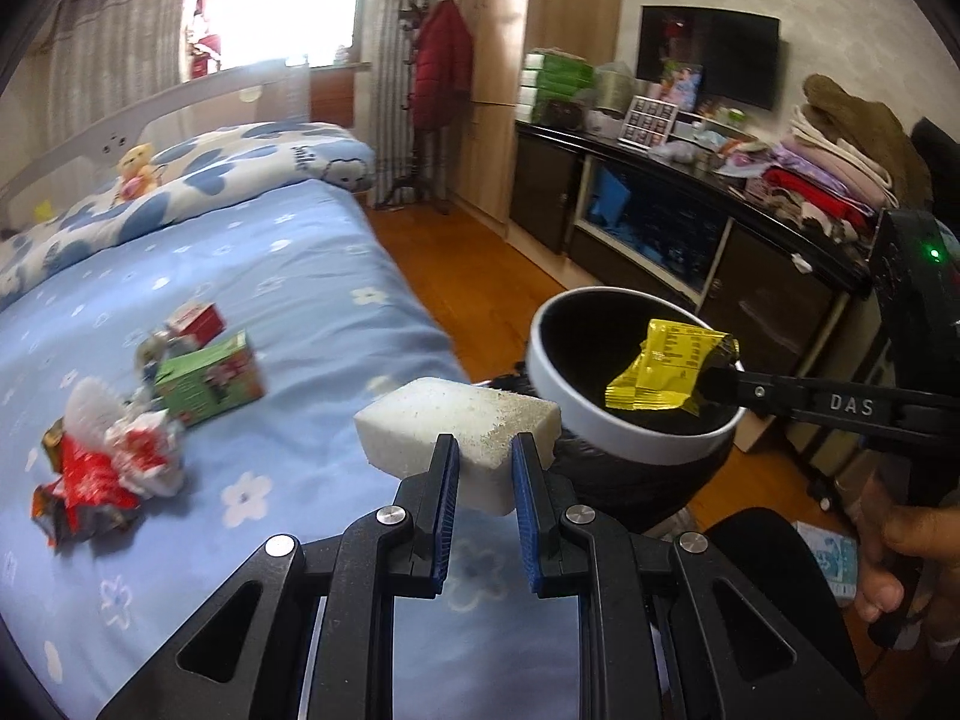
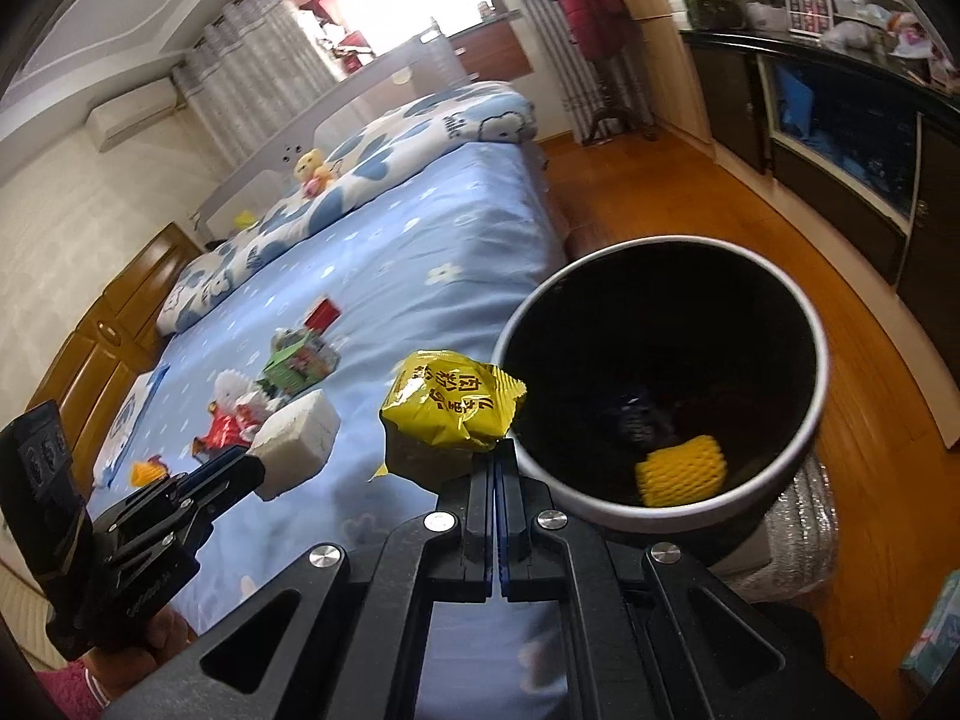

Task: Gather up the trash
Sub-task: 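Carry both items over the bin and open both tools to drop them, then move both open tools back to the remaining trash on the bed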

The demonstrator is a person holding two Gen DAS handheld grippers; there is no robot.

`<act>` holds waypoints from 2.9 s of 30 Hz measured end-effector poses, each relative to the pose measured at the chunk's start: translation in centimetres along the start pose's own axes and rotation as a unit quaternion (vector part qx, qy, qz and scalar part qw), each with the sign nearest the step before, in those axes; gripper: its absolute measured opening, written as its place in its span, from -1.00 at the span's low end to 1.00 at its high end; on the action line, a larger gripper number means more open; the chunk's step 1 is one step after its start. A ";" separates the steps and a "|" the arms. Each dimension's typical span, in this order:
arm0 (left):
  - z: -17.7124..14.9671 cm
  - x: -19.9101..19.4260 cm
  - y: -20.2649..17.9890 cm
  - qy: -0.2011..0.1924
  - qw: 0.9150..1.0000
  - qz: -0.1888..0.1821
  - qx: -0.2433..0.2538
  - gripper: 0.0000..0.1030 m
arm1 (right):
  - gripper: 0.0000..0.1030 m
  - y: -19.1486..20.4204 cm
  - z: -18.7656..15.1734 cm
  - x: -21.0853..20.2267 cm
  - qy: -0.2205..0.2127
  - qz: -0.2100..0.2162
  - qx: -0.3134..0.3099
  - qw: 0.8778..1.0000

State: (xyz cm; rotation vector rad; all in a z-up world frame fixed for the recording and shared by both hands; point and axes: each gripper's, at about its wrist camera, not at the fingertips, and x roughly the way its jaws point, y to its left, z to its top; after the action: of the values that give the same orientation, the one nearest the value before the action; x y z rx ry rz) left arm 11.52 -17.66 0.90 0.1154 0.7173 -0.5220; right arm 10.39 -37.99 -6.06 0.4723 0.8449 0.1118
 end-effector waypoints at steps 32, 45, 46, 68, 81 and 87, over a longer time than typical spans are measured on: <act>6.1 10.5 -2.8 0.028 0.992 -0.096 0.080 -0.30 | -0.88 -8.4 3.9 1.7 0.040 -0.061 0.061 0.995; 4.5 9.1 -1.3 0.034 0.994 -0.098 0.044 0.18 | -0.06 -8.2 3.6 1.6 0.036 -0.052 0.072 0.995; 4.2 8.9 -0.8 0.035 0.994 -0.100 0.039 0.20 | -0.02 -7.8 3.5 1.5 0.034 -0.050 0.070 0.996; -3.9 -0.6 11.0 0.037 0.993 0.031 -0.107 0.29 | 0.59 5.2 -0.3 4.9 0.024 0.029 -0.031 0.999; -7.1 -5.9 14.4 0.028 0.973 0.133 -0.185 0.29 | 0.59 11.4 -2.7 8.8 0.064 0.078 -0.075 0.992; -7.7 -6.6 15.9 0.031 0.964 0.158 -0.210 0.29 | 0.59 14.3 -3.1 10.8 0.079 0.098 -0.090 0.988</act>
State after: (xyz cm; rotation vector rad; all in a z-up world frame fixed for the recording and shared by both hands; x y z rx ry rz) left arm 10.64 0.99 -1.75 -0.1497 0.8384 -0.0537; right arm 16.53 -21.09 -8.93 0.3791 0.9320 0.4076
